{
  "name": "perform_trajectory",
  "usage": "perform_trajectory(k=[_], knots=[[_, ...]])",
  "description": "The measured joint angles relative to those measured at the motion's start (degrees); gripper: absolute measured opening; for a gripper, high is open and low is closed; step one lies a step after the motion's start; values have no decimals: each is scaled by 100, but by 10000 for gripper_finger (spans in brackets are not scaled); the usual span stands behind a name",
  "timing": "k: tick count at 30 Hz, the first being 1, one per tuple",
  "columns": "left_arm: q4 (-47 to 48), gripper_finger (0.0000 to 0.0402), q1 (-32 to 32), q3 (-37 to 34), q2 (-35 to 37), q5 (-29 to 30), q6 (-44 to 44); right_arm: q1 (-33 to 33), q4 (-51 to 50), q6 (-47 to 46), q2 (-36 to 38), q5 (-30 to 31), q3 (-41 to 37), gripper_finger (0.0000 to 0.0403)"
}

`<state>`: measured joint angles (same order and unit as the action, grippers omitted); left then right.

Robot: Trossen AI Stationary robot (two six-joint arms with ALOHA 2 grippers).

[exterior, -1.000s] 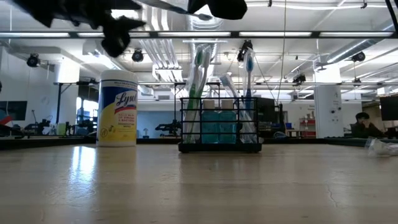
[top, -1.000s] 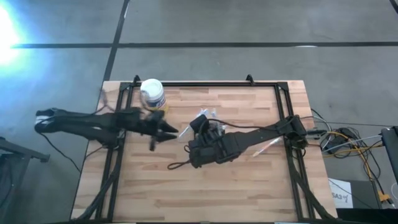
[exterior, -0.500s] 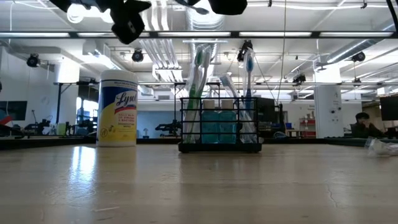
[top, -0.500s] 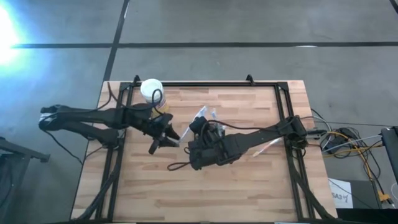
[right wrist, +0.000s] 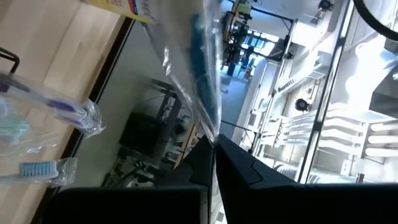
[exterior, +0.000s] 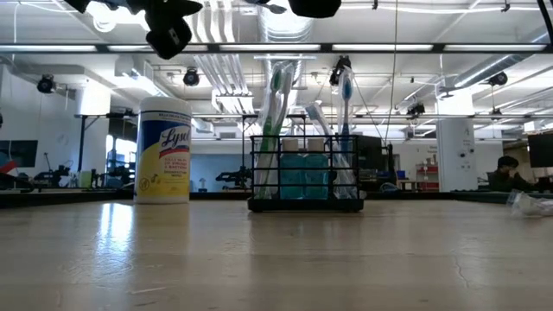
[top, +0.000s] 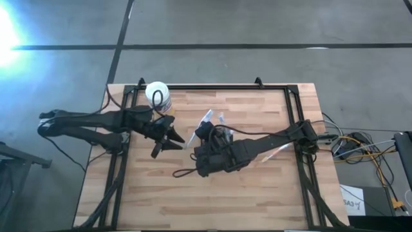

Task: Pick & Place toothbrushing station
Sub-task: Put the blue toothbrush into the wire organizer

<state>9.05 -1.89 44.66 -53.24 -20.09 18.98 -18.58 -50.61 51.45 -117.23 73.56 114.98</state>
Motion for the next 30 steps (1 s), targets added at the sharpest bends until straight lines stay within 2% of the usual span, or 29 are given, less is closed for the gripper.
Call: perform_trajectory(k=[6, 11, 22, 30], knots=[[245, 156, 2, 0, 242, 10, -81, -6, 47, 124, 0, 0, -2, 11], [37, 156, -1, 0, 220, 306, 43, -6, 353, 282, 0, -4, -2, 11], [-239, 156, -28, 1, 372, 300, 187, -73, 693, 623, 0, -28, -2, 11], [-351, 156, -28, 2, 103, 305, 349, -71, 1082, 741, 0, -48, -88, 11]])
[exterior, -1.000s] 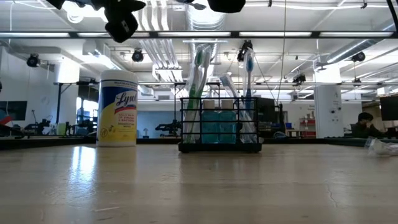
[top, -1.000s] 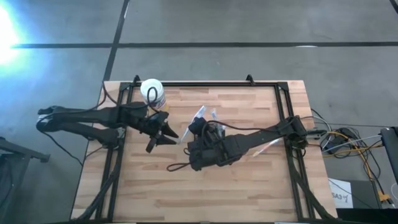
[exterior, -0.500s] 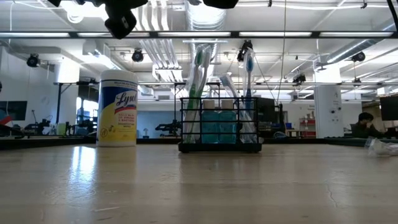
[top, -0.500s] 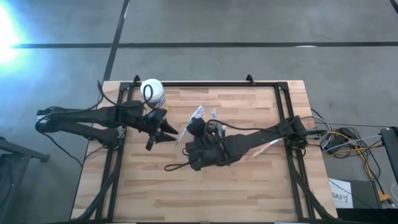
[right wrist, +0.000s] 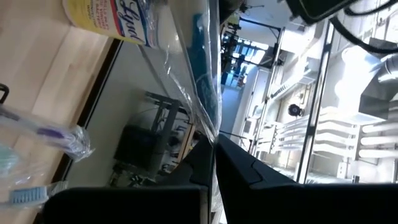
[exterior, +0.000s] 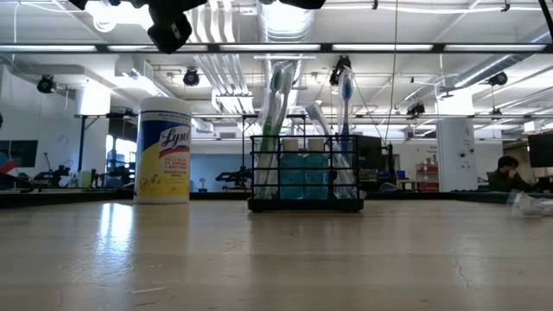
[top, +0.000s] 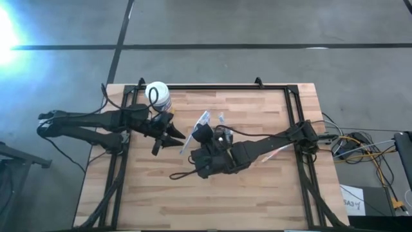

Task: Pick & Place toothbrushing station
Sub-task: Put the blue toothbrush into the wire organizer

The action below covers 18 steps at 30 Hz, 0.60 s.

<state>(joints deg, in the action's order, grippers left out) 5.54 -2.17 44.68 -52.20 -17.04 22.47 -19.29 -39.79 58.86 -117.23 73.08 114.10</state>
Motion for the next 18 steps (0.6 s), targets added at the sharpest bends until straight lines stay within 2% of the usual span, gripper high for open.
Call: perform_trajectory(k=[13, 18], knots=[[-204, 156, 0, 0, -112, -150, 90, 2, 231, 64, 0, -18, -243, 11], [-217, 156, 0, 0, -320, -142, 99, 2, 858, 700, -2, -118, -530, 11]])
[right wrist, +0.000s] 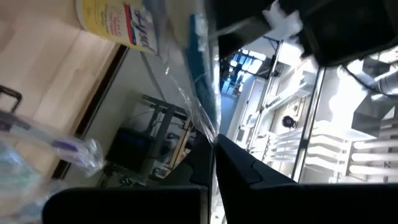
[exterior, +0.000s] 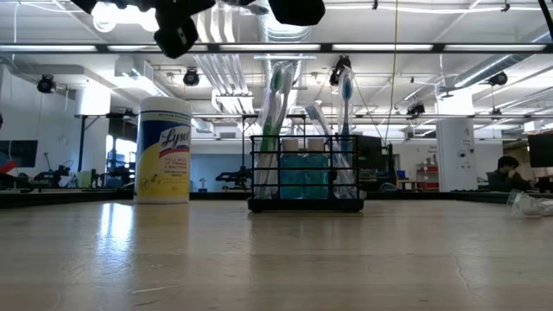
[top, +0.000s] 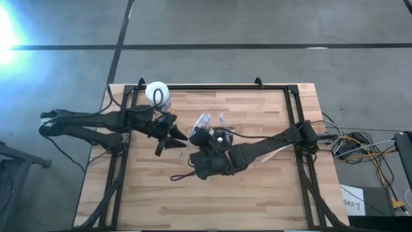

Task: Pick & Place toothbrushing station
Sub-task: Put the blue toothbrush into the wire organizer

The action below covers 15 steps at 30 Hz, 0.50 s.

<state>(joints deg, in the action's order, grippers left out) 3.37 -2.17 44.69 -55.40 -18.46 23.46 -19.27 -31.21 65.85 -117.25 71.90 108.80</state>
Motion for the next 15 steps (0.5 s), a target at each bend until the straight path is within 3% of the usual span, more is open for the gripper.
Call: perform_trajectory(k=[15], knots=[[-244, 156, -13, 34, -471, 18, -225, 57, 387, 62, 0, -139, -276, 11]])
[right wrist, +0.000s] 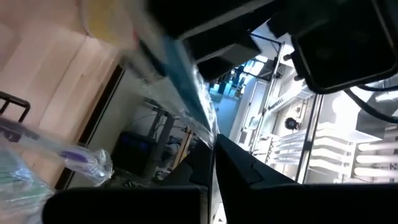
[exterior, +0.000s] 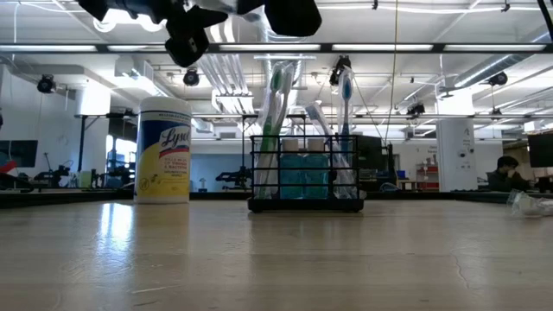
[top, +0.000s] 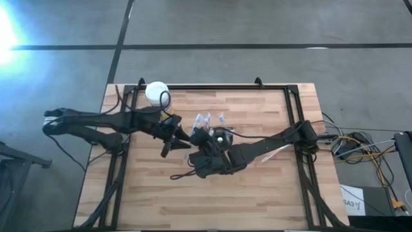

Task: Pick & Place toothbrushing station
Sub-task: Put the blue toothbrush into the wire organizer

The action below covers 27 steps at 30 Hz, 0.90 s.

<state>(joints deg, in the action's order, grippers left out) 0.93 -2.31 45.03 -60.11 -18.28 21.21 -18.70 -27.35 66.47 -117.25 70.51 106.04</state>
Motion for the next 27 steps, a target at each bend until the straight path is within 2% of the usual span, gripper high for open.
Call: perform_trajectory(k=[5, 8, 15, 27], knots=[[-20, 151, 2, 137, -217, 10, -202, -3, 116, -1, 0, -3, 13, 11], [8, 132, 2, 220, -290, 12, -298, -7, 268, -3, 0, -1, 15, 11], [54, 21, -9, 162, -276, 274, -550, -33, 314, -152, 7, -36, 17, 11], [206, 20, 0, 154, -84, 428, -912, -99, 274, -539, 53, -52, 36, 11]])
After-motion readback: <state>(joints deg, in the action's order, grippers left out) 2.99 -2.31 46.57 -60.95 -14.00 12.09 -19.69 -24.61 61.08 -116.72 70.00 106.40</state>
